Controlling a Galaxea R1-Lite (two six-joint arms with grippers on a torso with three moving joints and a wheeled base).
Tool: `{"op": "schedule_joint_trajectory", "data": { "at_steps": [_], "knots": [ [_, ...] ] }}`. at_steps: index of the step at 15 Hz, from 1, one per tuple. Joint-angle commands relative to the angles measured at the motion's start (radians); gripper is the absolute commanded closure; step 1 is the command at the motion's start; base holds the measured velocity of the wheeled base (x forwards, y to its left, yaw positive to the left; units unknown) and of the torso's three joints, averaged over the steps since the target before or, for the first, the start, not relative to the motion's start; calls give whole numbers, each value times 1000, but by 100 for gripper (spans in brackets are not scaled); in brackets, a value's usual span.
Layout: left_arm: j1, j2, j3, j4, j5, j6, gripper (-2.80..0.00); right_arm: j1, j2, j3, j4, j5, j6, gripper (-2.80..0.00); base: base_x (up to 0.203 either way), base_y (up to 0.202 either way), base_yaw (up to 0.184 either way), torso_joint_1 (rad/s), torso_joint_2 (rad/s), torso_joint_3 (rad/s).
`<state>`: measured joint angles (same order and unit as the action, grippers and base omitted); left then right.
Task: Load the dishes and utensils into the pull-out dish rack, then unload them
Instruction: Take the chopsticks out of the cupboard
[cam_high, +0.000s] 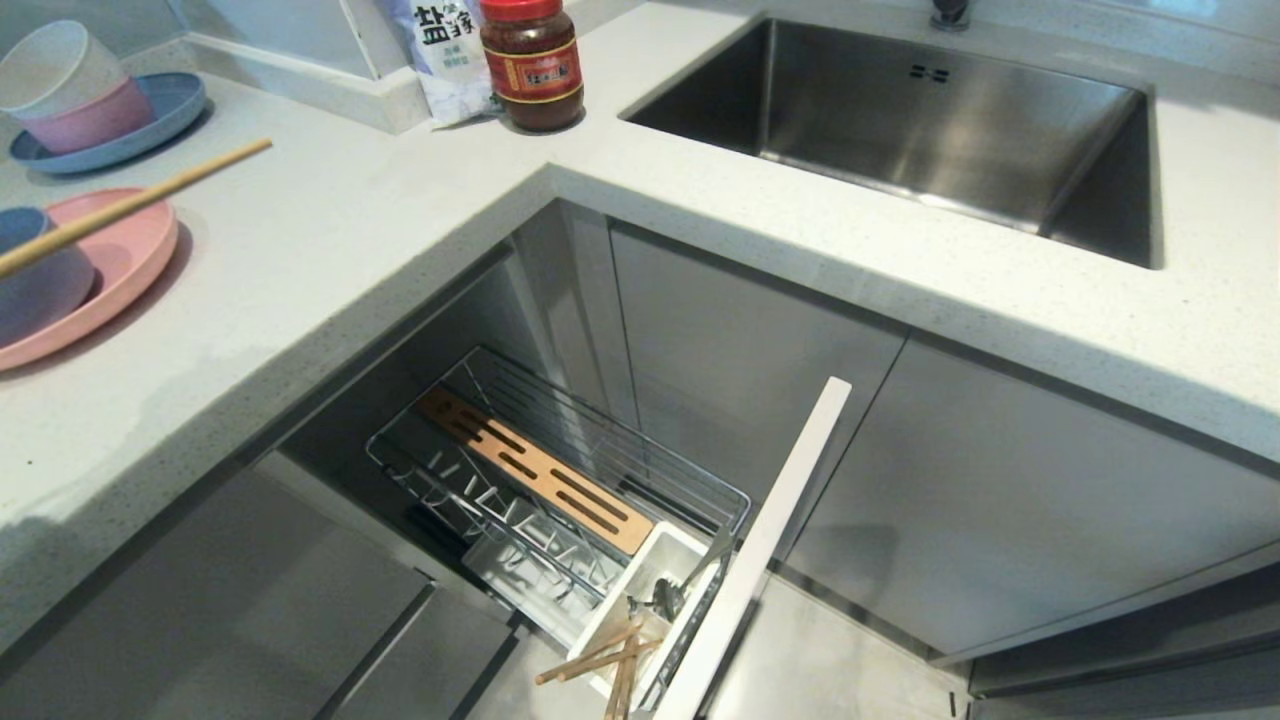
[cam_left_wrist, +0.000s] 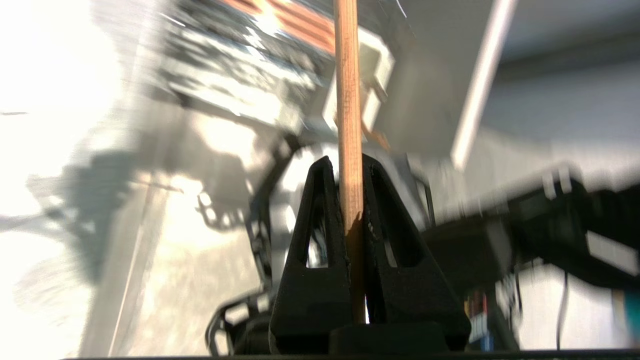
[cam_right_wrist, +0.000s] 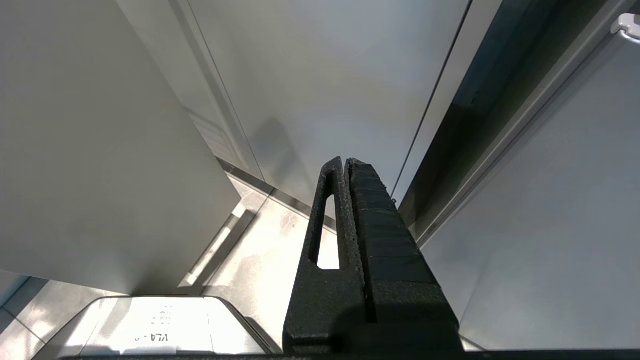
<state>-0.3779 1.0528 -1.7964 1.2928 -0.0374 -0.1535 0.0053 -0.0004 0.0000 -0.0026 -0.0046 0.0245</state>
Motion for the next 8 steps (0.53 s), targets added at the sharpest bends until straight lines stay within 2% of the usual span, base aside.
{"op": "schedule_joint_trajectory", "data": {
  "at_steps": [1,5,8],
  "knots": [
    [190,-30,3,-45,-7,-1,0,1,-4,2,1,0,0,0,0,0,0,0,0,0],
    [606,-46,46,-218,-14,-4,0,1,-4,2,0,0,0,0,0,0,0,0,0,0],
    [875,-56,149,-317,-30,-7,0,-1,-4,2,0,0,0,0,0,0,0,0,0,0]
  ]
}}
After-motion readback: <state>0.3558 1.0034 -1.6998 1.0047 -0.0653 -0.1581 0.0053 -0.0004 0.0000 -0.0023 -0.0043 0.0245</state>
